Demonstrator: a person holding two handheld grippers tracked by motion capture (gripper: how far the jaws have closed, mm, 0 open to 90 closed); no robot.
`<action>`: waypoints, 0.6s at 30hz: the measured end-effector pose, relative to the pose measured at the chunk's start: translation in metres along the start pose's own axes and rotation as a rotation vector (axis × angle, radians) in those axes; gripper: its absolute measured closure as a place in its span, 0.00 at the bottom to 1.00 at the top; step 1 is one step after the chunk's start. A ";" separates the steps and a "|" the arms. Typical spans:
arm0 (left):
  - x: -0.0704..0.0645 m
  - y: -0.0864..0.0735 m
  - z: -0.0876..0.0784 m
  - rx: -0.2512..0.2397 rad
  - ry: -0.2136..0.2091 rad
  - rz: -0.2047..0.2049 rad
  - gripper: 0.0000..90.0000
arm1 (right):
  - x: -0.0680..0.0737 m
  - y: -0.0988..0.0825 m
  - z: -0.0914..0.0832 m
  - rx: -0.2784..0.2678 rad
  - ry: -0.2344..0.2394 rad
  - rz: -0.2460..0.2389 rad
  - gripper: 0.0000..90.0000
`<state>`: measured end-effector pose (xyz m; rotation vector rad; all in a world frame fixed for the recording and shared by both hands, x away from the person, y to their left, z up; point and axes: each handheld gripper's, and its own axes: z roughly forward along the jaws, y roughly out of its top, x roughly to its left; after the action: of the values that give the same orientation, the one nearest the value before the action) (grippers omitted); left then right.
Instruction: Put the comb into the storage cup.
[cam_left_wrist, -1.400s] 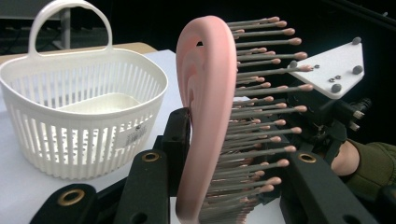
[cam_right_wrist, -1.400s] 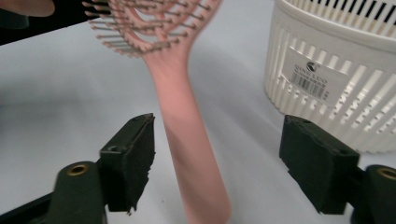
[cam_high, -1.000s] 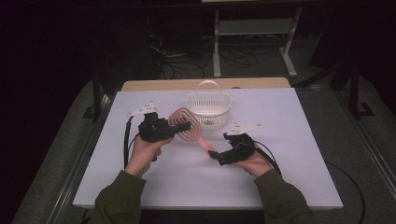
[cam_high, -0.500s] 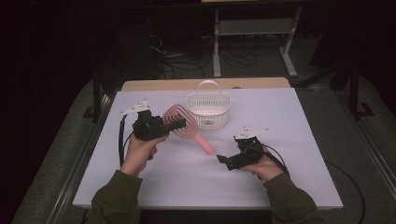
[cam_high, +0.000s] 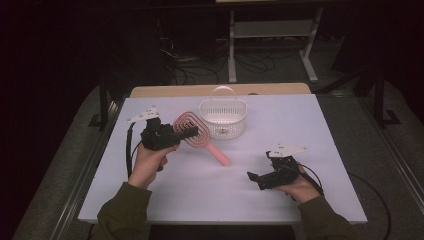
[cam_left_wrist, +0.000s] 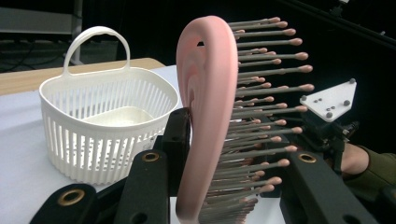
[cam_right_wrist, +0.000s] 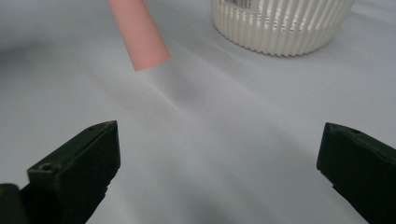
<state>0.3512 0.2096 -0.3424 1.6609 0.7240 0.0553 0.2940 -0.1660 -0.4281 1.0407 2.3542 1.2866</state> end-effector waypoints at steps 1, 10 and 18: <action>0.000 0.000 0.000 0.001 0.002 0.002 0.71 | -0.001 -0.001 -0.001 0.001 -0.001 0.004 0.00; 0.001 0.001 -0.002 -0.004 -0.003 -0.002 0.71 | -0.004 -0.015 -0.011 0.006 -0.023 0.013 0.00; 0.001 0.004 -0.006 -0.020 -0.005 -0.006 0.71 | -0.003 -0.024 -0.014 0.013 -0.013 0.022 0.00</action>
<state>0.3510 0.2151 -0.3378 1.6391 0.7226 0.0543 0.2777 -0.1854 -0.4397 1.0793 2.3510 1.2693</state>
